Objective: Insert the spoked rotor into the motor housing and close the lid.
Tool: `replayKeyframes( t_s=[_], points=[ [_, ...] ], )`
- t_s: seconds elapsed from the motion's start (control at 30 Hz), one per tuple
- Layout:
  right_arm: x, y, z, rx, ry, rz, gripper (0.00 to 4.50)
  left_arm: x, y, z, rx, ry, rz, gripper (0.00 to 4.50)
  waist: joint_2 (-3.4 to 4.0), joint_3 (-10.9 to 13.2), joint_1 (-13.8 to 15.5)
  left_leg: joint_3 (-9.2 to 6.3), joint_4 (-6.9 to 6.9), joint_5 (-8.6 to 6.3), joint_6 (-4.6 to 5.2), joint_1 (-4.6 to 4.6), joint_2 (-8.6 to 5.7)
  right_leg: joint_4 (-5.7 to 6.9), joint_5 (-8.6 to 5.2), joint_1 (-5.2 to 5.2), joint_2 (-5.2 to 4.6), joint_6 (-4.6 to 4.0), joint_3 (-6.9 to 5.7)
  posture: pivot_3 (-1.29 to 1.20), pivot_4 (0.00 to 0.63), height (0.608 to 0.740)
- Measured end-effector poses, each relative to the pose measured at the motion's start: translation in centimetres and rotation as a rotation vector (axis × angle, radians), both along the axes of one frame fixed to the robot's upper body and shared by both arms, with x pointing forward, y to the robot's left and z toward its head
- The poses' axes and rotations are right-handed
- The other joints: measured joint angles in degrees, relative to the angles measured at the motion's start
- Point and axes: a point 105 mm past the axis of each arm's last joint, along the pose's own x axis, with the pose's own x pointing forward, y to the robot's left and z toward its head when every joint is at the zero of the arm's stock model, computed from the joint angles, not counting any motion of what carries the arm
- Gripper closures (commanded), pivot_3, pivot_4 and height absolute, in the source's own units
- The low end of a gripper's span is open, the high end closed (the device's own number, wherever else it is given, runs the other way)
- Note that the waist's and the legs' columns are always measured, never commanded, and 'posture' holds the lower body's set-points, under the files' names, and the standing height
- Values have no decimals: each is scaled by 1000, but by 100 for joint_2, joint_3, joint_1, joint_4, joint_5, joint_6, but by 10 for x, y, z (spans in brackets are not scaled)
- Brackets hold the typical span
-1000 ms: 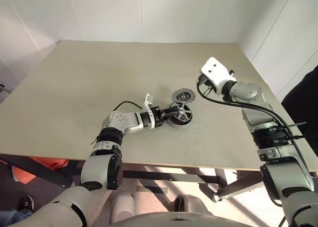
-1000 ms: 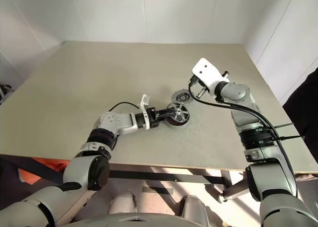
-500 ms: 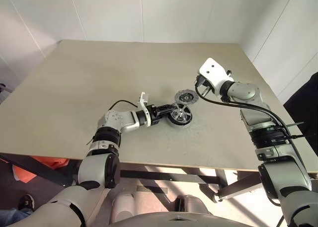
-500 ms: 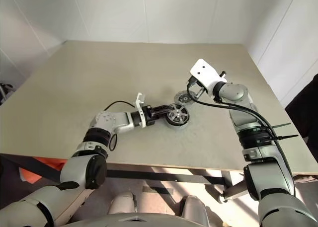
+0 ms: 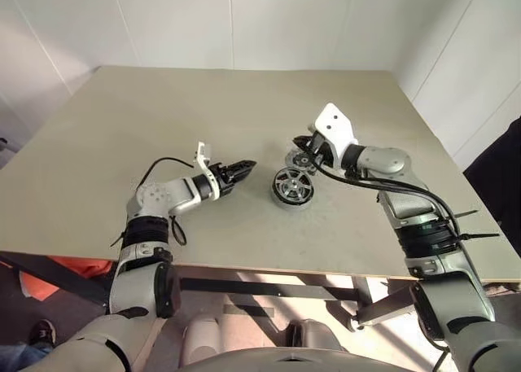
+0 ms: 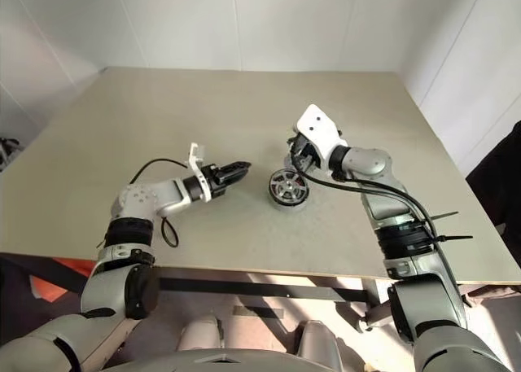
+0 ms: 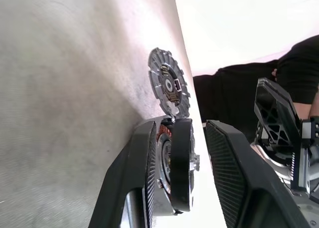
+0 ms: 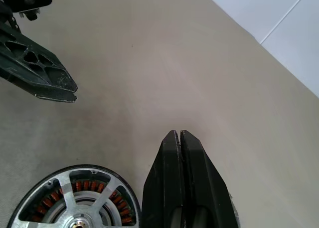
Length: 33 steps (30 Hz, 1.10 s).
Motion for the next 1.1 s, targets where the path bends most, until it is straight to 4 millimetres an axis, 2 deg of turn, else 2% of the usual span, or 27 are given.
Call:
replayKeyframes(
  t_s=[0.2,0.43,0.53,0.87,0.93,1.1],
  points=[
    [-12,7,-8,57,78,35,4500,-8,24,-4,118,-40,82,2800,0,0,-2,-1,-5,1,-3,-1,6,-3,-1,-1,4,1,-3,0,0,740],
    [-29,13,-44,8,198,60,4500,-5,45,-3,151,-45,179,2800,0,0,-18,-2,-5,6,-11,6,6,-1,-1,-1,6,3,1,0,0,740],
    [-28,15,-53,-10,215,47,4500,-4,49,-3,156,-46,197,2800,0,0,-15,-2,-5,6,-12,6,6,0,-2,-1,6,3,1,0,0,740],
    [-16,11,-56,-79,163,25,4500,0,53,-3,169,-54,226,2800,-9,-6,-6,-3,-5,8,-15,23,5,0,-7,23,6,13,2,0,0,740],
    [-15,11,-57,-87,158,23,4500,0,53,-3,170,-54,226,2800,-11,-7,-6,-3,-5,9,-17,34,5,-1,-25,28,5,42,2,0,0,740],
    [-20,6,-59,-111,156,39,4500,0,52,-4,175,-53,222,2800,-18,-11,3,-3,-5,10,-17,44,3,-3,-28,47,4,46,4,0,0,740]
  ],
)
